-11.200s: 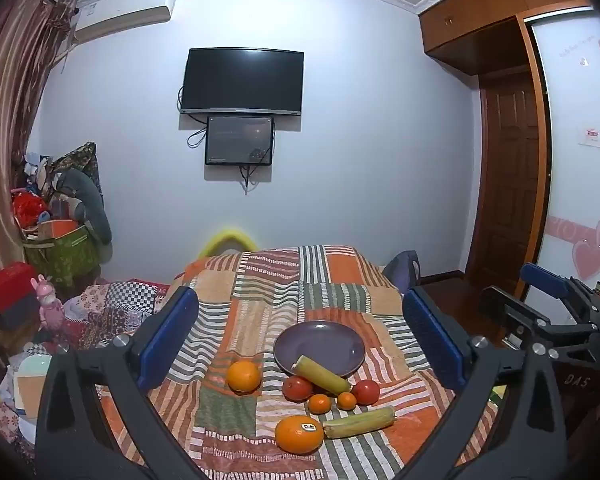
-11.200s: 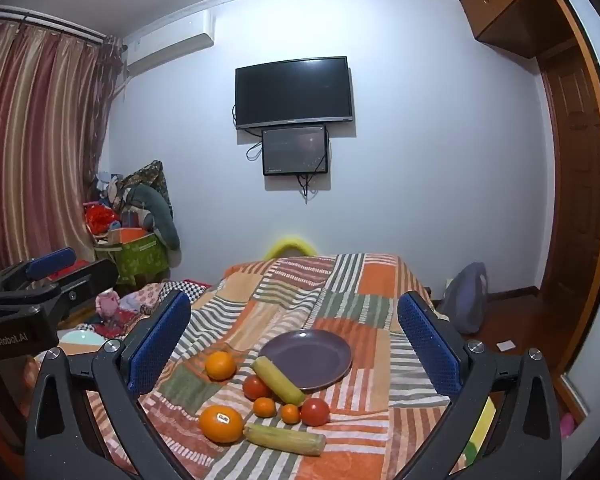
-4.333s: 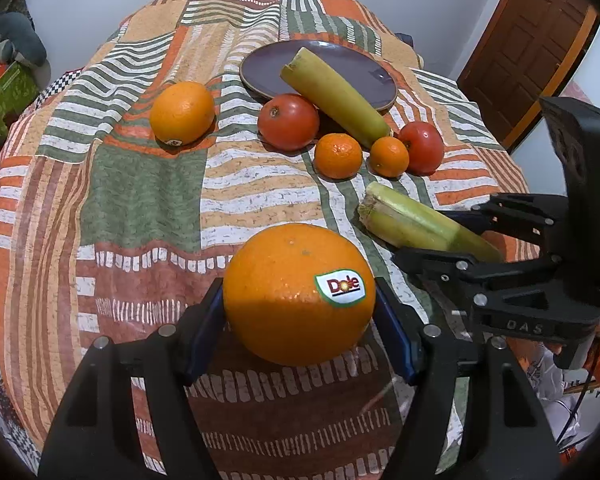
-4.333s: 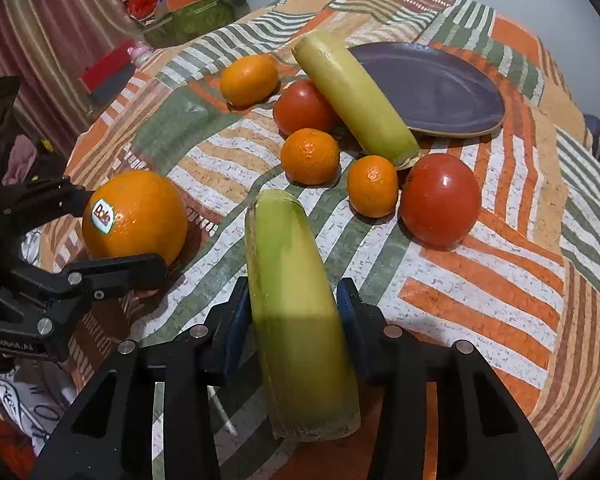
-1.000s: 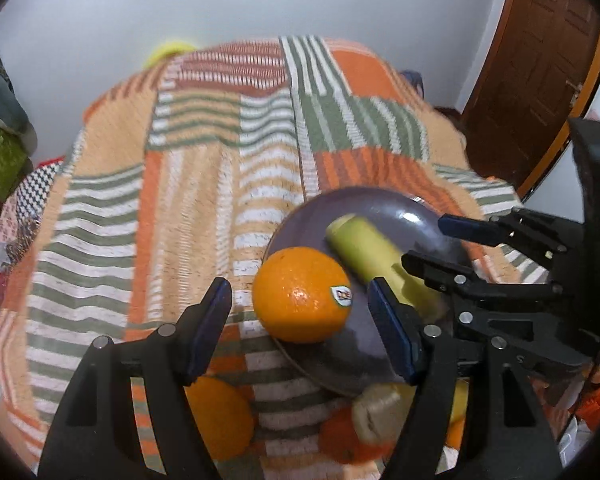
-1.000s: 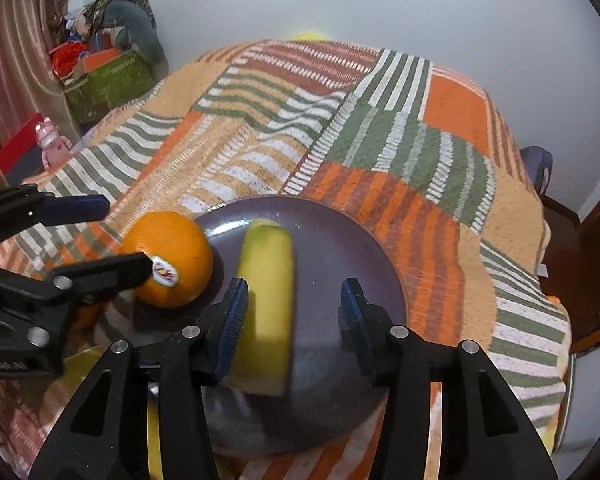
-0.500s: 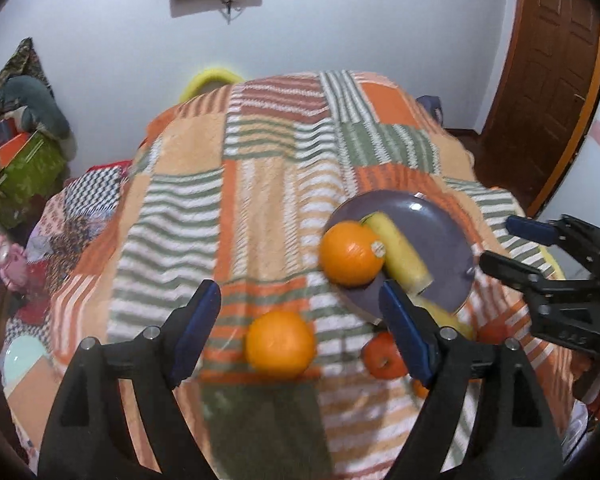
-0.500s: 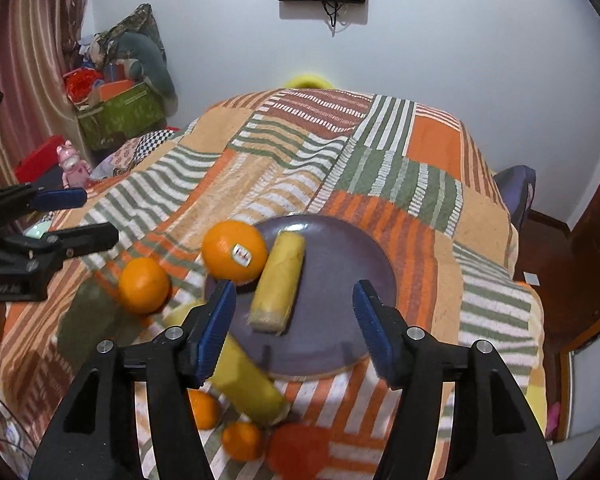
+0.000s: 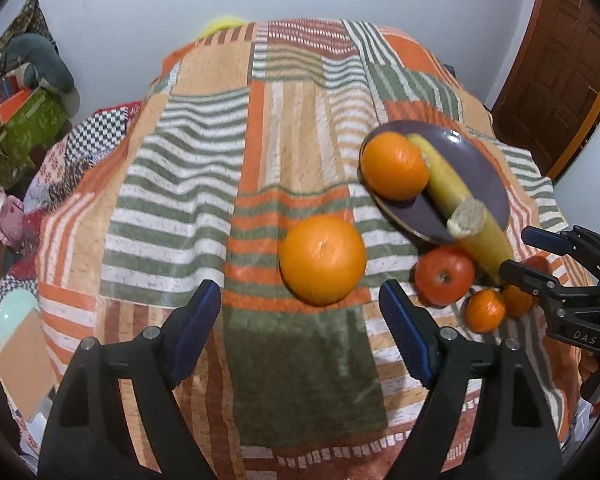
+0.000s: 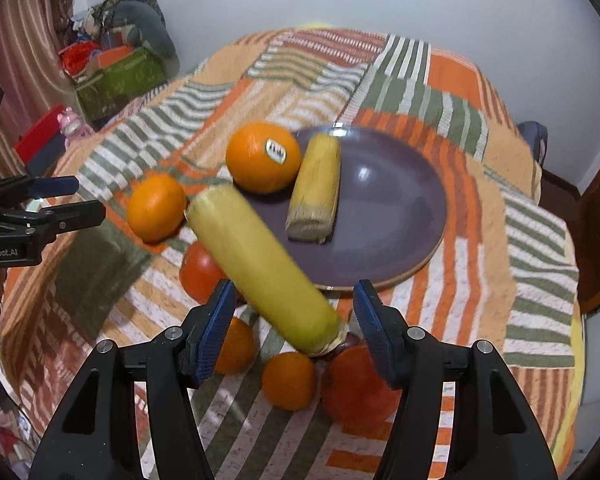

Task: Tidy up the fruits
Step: 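Grasp a second orange with the left tool while the right tool grasps the yellow corn cob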

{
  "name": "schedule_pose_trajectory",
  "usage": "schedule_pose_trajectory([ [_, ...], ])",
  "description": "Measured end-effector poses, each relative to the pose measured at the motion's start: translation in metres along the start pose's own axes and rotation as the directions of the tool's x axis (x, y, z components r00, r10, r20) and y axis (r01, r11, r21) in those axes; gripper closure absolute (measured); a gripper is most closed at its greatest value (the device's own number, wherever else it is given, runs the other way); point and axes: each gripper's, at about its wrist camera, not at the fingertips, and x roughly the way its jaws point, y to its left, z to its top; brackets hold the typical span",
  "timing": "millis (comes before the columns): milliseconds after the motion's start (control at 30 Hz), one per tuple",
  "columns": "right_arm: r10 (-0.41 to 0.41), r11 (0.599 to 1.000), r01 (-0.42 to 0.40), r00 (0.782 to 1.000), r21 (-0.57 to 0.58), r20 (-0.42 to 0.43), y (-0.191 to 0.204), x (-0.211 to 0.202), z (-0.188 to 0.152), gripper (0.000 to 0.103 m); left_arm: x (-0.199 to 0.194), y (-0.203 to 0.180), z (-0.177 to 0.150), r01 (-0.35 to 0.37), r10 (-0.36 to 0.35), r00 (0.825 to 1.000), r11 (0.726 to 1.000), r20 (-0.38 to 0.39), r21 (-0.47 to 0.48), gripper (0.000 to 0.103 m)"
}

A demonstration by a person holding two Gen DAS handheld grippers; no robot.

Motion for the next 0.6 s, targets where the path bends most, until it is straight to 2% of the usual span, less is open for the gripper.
schedule_pose_trajectory([
  [333,0.009,1.000,-0.009,1.000,-0.014,-0.014,0.008,0.016,0.000,0.046,0.033,-0.003,-0.002,0.017,-0.017,0.999,1.000,-0.034,0.015,0.021],
  [467,0.044,0.999,-0.044,0.999,-0.006,-0.009,0.004,0.017,0.000,0.046,0.046,-0.001,0.002,0.032,-0.032,0.998,0.999,-0.048,0.002,0.021],
  [500,0.059,0.998,-0.059,0.998,-0.006,-0.010,0.003,0.017,0.000,0.046,0.048,-0.002,0.003,0.035,-0.035,0.998,0.999,-0.052,-0.001,0.021],
  [533,0.079,0.997,-0.079,0.997,-0.007,-0.011,0.003,0.017,0.001,0.053,0.050,-0.002,0.004,0.036,-0.036,0.998,0.999,-0.054,-0.002,0.021],
  [600,0.075,0.997,-0.075,0.997,-0.024,-0.006,0.005,0.016,0.001,0.054,0.056,-0.004,0.007,0.038,-0.038,0.998,0.999,-0.056,-0.004,0.021],
])
